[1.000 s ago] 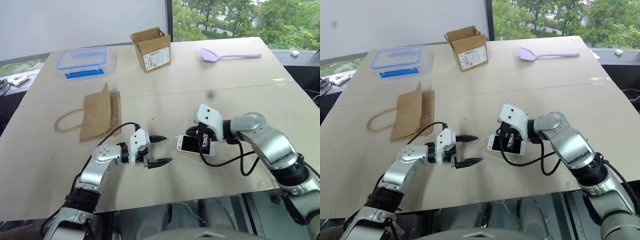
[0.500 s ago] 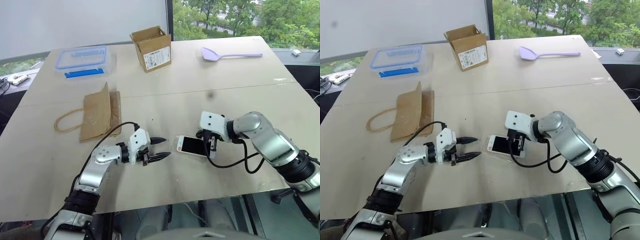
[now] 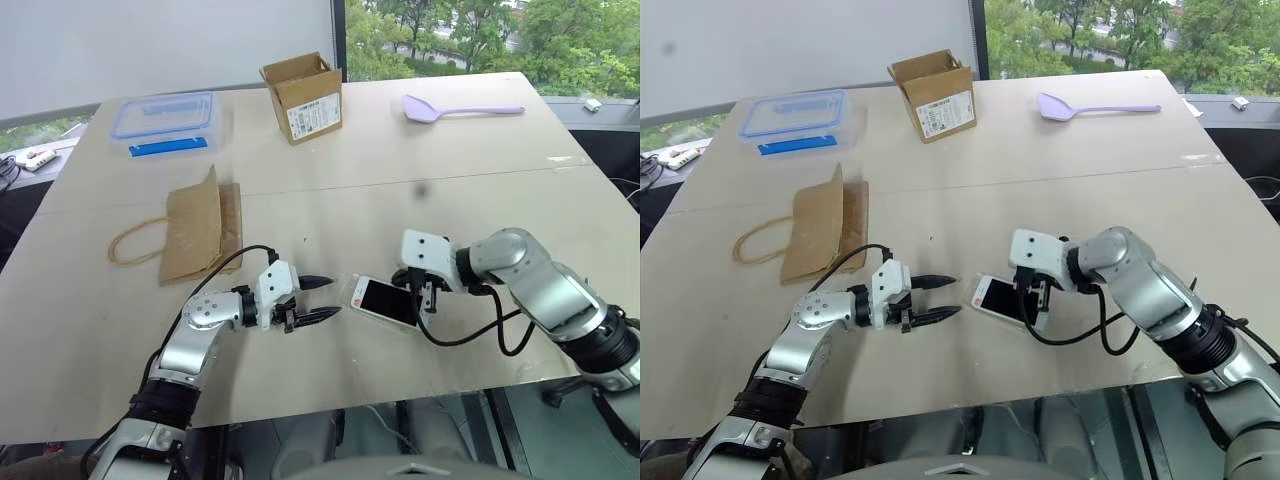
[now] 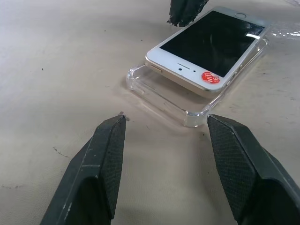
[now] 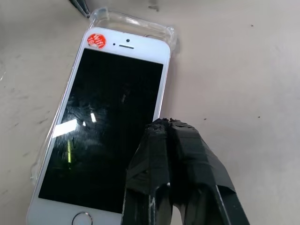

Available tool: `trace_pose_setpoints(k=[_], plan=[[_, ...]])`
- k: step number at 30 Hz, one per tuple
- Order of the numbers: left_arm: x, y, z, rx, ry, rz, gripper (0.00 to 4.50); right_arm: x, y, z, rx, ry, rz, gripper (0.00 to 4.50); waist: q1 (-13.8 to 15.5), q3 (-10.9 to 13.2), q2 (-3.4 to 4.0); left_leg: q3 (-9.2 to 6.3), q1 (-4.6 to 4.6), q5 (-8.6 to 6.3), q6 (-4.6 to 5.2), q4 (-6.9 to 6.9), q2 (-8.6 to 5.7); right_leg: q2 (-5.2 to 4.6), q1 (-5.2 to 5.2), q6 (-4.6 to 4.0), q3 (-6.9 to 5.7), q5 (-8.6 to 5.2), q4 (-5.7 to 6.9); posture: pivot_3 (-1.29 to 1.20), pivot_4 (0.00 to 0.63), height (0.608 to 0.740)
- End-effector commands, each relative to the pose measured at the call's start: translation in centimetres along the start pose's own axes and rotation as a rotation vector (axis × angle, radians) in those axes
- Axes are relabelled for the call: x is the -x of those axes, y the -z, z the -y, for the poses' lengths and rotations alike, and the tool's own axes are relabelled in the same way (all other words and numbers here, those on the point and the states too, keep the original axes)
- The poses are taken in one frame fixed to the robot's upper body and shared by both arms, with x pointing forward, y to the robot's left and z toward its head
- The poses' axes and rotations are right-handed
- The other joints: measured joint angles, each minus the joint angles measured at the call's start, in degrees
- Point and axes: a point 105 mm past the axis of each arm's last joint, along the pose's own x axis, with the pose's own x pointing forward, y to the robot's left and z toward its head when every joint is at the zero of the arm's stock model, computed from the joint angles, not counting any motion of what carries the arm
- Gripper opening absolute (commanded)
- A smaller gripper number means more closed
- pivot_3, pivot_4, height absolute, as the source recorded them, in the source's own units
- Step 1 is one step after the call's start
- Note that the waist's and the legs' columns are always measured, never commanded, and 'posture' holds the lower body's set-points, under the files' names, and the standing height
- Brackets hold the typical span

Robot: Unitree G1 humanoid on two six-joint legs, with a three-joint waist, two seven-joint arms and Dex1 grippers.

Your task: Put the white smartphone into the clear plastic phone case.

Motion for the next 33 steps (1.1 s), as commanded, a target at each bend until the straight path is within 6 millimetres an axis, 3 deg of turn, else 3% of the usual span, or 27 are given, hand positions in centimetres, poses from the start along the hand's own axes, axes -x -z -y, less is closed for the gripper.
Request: trace_pose_setpoints(k=[1,7,12,15,24,30,33], plan=[[-0.1,0.7,0.5,0.039,0.011,-0.036,2.78,1.9,-1.1,0.5,-0.019,0.039,0.061,0.00,0.07,0.00,0.00,-0.01,0.00,0.00,0.00,0.00,0.00,0.00,0.00,0.00,-0.01,0.00,0.00,0.00,0.150,0.740],[-0.4,-0.6,0.3,0.034,0.007,-0.031,2.78,3.3,-1.2,-0.7,-0.049,0.032,0.120,0.00,0.18,0.02,0.00,-0.03,-0.05,-0.01,0.01,-0.01,-0.01,0.00,-0.01,0.00,-0.03,0.00,-0.03,0.00,0.150,0.740],[-0.6,-1.2,0.2,0.040,0.005,-0.034,2.78,5.2,-1.2,-5.0,-0.086,-0.139,0.158,0.00,0.27,0.02,0.00,-0.12,-0.35,-0.01,0.01,0.12,-0.01,-0.01,-0.19,0.01,-0.14,0.01,-0.07,0.00,0.150,0.740],[-0.7,-1.4,0.2,0.042,0.011,-0.037,2.78,5.2,-0.7,-7.8,-0.087,-0.248,0.136,0.00,0.37,0.02,0.00,-0.17,-0.41,-0.01,0.02,0.15,-0.01,-0.03,-0.19,0.02,-0.23,0.01,-0.08,0.00,0.150,0.740],[0.0,-0.7,0.1,0.056,0.013,-0.057,2.78,1.3,1.7,-7.8,-0.065,-0.221,0.056,0.00,0.20,0.03,-0.02,-0.16,-0.40,0.00,0.00,0.23,-0.02,-0.01,-0.18,0.02,-0.25,0.01,-0.02,0.00,0.150,0.740],[0.6,-0.4,0.4,0.062,0.010,-0.065,2.78,0.7,3.2,-7.6,-0.036,-0.189,-0.014,0.00,-0.03,0.02,-0.02,-0.12,-0.43,0.00,0.00,0.21,-0.01,-0.02,-0.28,0.02,-0.15,0.01,-0.04,0.00,0.150,0.740],[0.5,-0.6,0.7,0.062,0.012,-0.064,2.78,1.2,3.7,-6.0,-0.032,-0.117,-0.043,0.00,0.08,0.02,-0.01,-0.12,-0.42,0.00,0.00,0.21,0.00,-0.01,-0.26,0.02,-0.16,0.01,-0.04,0.00,0.150,0.740]])
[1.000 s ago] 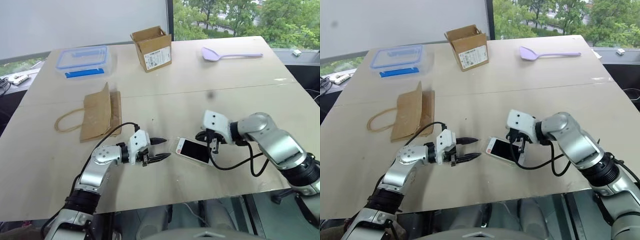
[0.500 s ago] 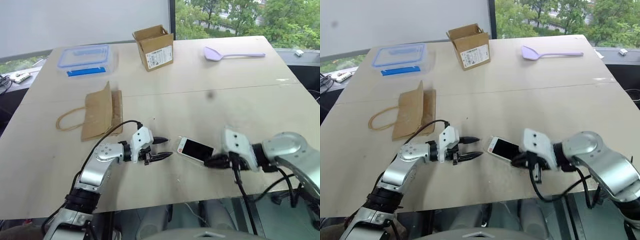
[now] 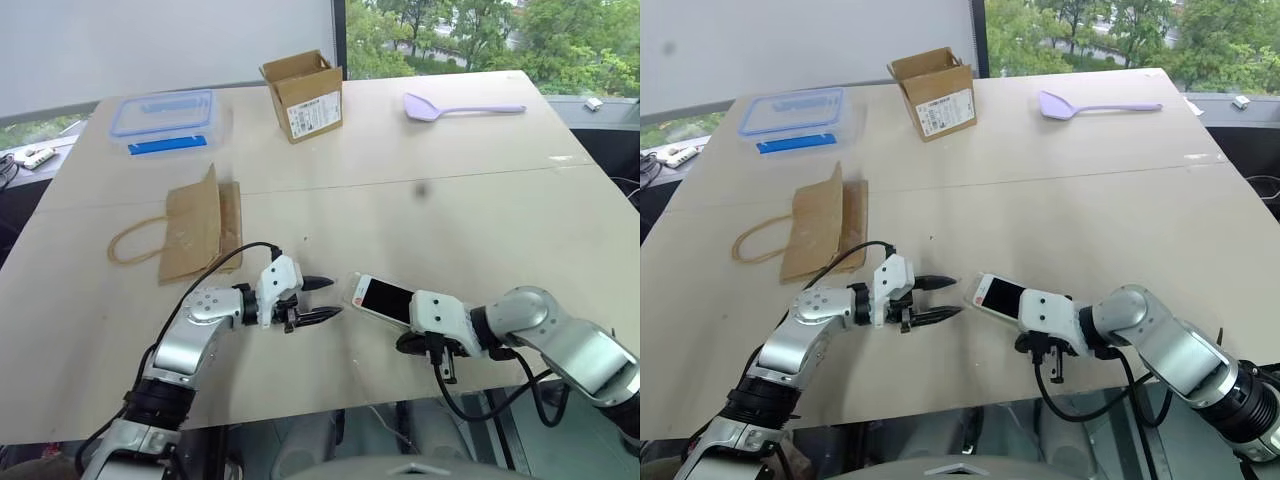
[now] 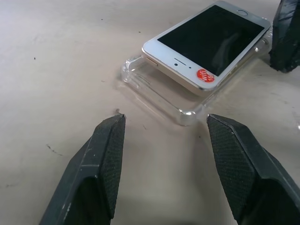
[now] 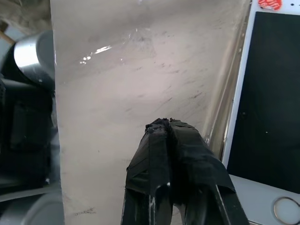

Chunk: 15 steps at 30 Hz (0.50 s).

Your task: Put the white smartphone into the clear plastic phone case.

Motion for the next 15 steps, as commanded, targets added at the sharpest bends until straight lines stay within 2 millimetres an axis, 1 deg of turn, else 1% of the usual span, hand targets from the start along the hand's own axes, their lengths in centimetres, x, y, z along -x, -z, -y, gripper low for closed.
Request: trace_pose_setpoints(k=[1,8,13,15], plan=[[0.4,0.1,0.4,0.004,0.001,-0.012,2.78,1.4,0.8,2.2,0.017,0.116,-0.056,0.00,0.04,0.00,0.00,0.00,0.00,0.00,0.00,0.00,0.00,0.01,0.01,0.00,-0.01,0.00,0.00,0.00,0.150,0.740],[-0.1,-0.2,0.5,0.005,-0.008,0.000,2.78,3.1,1.4,4.6,0.045,0.185,-0.109,0.00,0.12,0.00,-0.01,0.00,0.03,0.00,0.01,0.03,-0.03,0.00,0.07,0.01,-0.04,0.01,0.03,0.00,0.150,0.740],[-0.4,-1.0,0.4,0.005,-0.010,0.012,2.78,3.5,1.4,5.9,0.062,0.217,-0.118,0.00,0.13,0.00,-0.01,0.00,0.02,0.00,0.00,0.03,-0.02,-0.01,0.06,0.00,-0.04,0.01,0.04,0.00,0.150,0.740],[-0.6,-1.4,0.1,0.010,-0.017,0.027,2.78,3.4,1.2,6.1,0.063,0.217,-0.107,0.00,0.14,0.00,-0.01,0.01,0.02,0.00,0.01,0.04,-0.03,-0.02,0.07,0.01,-0.04,0.01,0.05,0.00,0.150,0.740]])
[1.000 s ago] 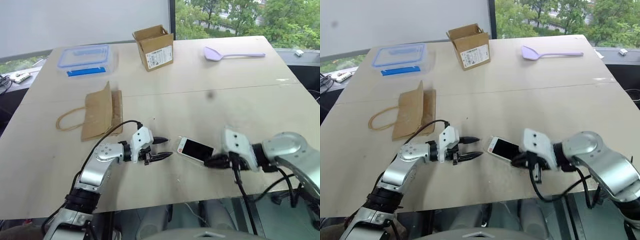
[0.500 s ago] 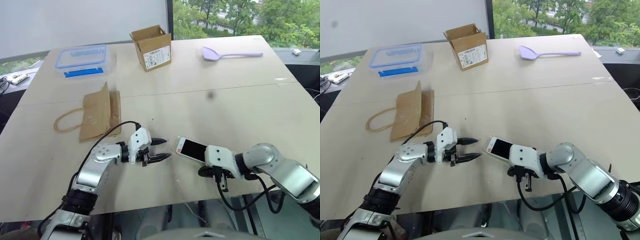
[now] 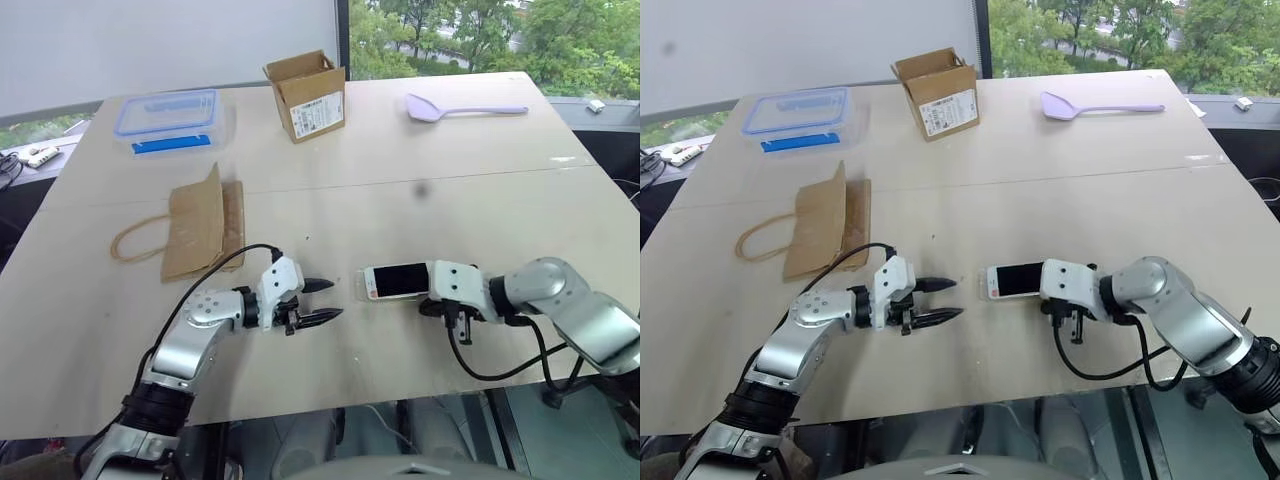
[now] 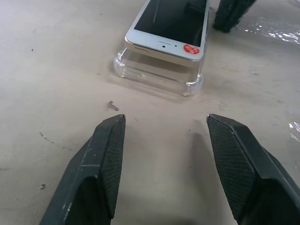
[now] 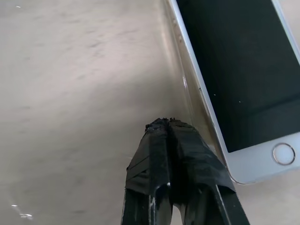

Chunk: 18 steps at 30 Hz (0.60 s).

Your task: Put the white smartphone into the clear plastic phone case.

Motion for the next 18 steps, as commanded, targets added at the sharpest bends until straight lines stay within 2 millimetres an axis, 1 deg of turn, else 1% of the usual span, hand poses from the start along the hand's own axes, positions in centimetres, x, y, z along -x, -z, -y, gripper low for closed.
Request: trace_pose_setpoints(k=[1,5,7,8,9,11,14,16,18], plan=[[-0.4,-1.4,-0.1,-0.013,-0.003,0.041,2.78,0.3,-0.3,1.1,0.017,0.044,0.004,0.00,0.05,0.00,-0.01,0.00,0.00,0.00,0.00,0.00,0.00,0.00,0.00,0.00,0.00,0.00,0.00,0.00,0.150,0.740],[-0.9,-2.3,-0.3,-0.009,-0.004,0.065,2.78,0.9,-1.7,-0.3,-0.019,-0.045,0.097,0.00,0.03,0.01,-0.01,-0.02,-0.02,0.00,0.00,0.00,0.00,0.02,-0.03,0.00,-0.02,0.00,0.03,0.00,0.150,0.740],[-1.0,-2.4,-0.3,-0.004,-0.004,0.068,2.78,1.8,-3.0,-1.3,-0.046,-0.106,0.173,0.00,0.04,0.01,-0.02,-0.03,-0.06,0.00,0.00,0.00,0.01,0.01,-0.07,-0.01,-0.01,0.00,0.03,0.00,0.150,0.740],[-1.0,-2.5,-0.2,-0.003,-0.003,0.068,2.78,2.3,-3.9,-1.3,-0.064,-0.103,0.227,0.00,-0.04,0.02,-0.01,-0.03,-0.07,0.00,0.00,0.00,0.01,0.01,-0.08,-0.01,0.00,0.00,0.02,0.00,0.150,0.740],[-1.1,-2.5,-0.1,-0.004,0.000,0.067,2.78,2.7,-4.8,-0.9,-0.073,-0.086,0.272,0.00,-0.19,0.02,-0.02,0.00,-0.08,0.00,0.00,-0.01,0.02,0.00,-0.11,-0.01,0.04,0.00,0.02,0.00,0.150,0.740],[-1.2,-2.5,0.1,-0.003,0.004,0.066,2.78,2.8,-5.7,0.0,-0.060,-0.026,0.310,0.00,-0.29,0.02,-0.02,0.04,-0.06,0.00,0.00,-0.02,0.04,-0.01,-0.12,-0.01,0.12,0.00,0.02,0.00,0.150,0.740],[-1.3,-2.4,0.4,-0.004,0.010,0.064,2.78,1.6,-5.8,2.6,-0.058,0.124,0.289,0.00,-0.08,0.02,-0.02,0.05,-0.05,0.00,0.00,-0.01,0.03,0.02,-0.13,-0.01,0.10,0.00,0.10,0.00,0.150,0.740],[-1.4,-2.3,0.6,-0.003,0.014,0.060,2.78,0.6,-5.5,3.4,-0.046,0.155,0.254,0.00,-0.05,0.02,-0.02,0.07,-0.04,0.01,-0.01,0.00,0.01,0.02,-0.14,-0.01,0.10,0.00,0.14,0.00,0.150,0.740],[-1.5,-2.1,0.8,0.000,0.017,0.057,2.78,-0.6,-5.6,3.6,-0.040,0.136,0.242,0.00,0.00,0.02,-0.02,0.07,-0.05,0.01,-0.01,0.00,0.00,0.01,-0.15,-0.01,0.10,0.00,0.15,0.00,0.150,0.740]])
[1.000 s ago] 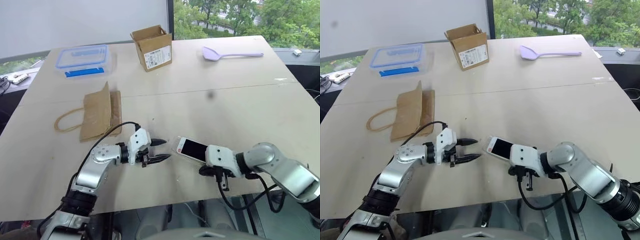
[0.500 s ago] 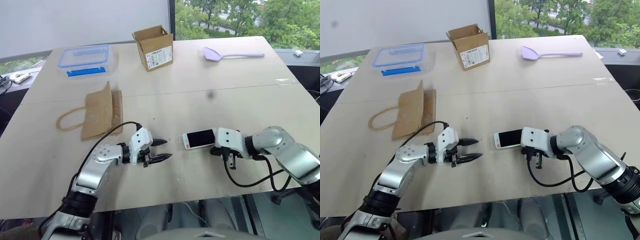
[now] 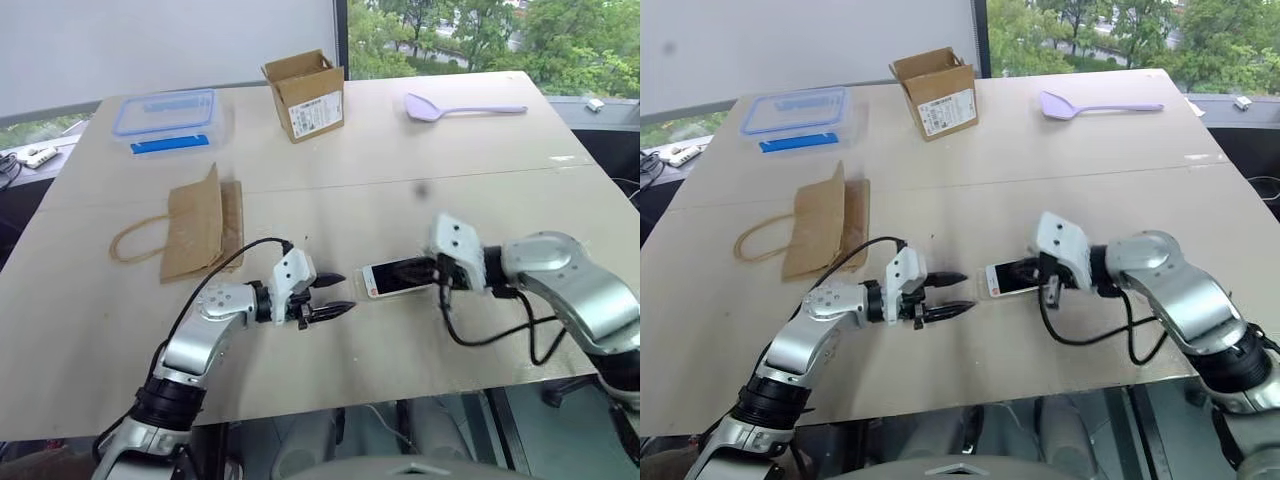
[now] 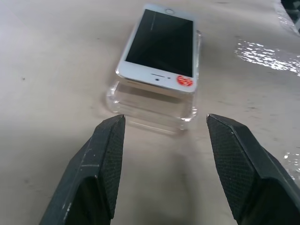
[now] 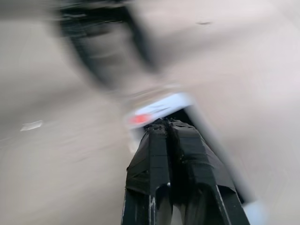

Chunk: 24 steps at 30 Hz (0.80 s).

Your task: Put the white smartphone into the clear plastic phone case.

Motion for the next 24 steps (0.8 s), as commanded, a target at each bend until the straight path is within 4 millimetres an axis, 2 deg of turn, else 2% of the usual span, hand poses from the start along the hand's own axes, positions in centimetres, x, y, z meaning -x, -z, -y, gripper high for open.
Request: trace_pose_setpoints(k=[1,7,14,24], plan=[[0.0,-0.5,0.3,-0.028,0.004,0.016,2.78,-1.7,0.1,0.3,0.041,0.002,-0.020,0.00,-0.04,0.00,0.00,0.01,-0.02,0.00,0.00,0.00,0.00,0.00,-0.02,0.00,0.01,0.00,0.00,0.00,0.150,0.740],[0.1,0.2,0.3,-0.018,-0.007,0.007,2.78,-3.5,0.5,0.9,0.074,-0.016,-0.066,0.00,-0.15,0.00,0.01,0.06,-0.05,0.00,0.00,0.00,0.00,0.01,-0.11,-0.01,0.09,0.00,0.00,0.00,0.150,0.740],[0.0,0.5,0.3,-0.009,-0.021,0.001,2.78,-3.8,2.3,-1.3,0.074,-0.152,-0.164,0.00,-0.12,-0.02,0.00,0.04,-0.04,0.00,0.00,-0.01,0.00,0.01,-0.08,-0.01,0.07,0.00,0.00,0.00,0.150,0.740],[0.0,0.2,0.2,-0.007,-0.025,-0.002,2.78,-5.3,5.4,-2.6,0.147,-0.171,-0.308,0.00,-0.20,-0.27,-0.11,0.05,0.26,0.00,-0.01,0.00,0.01,0.03,0.15,-0.01,0.08,0.00,0.10,0.00,0.150,0.740]])
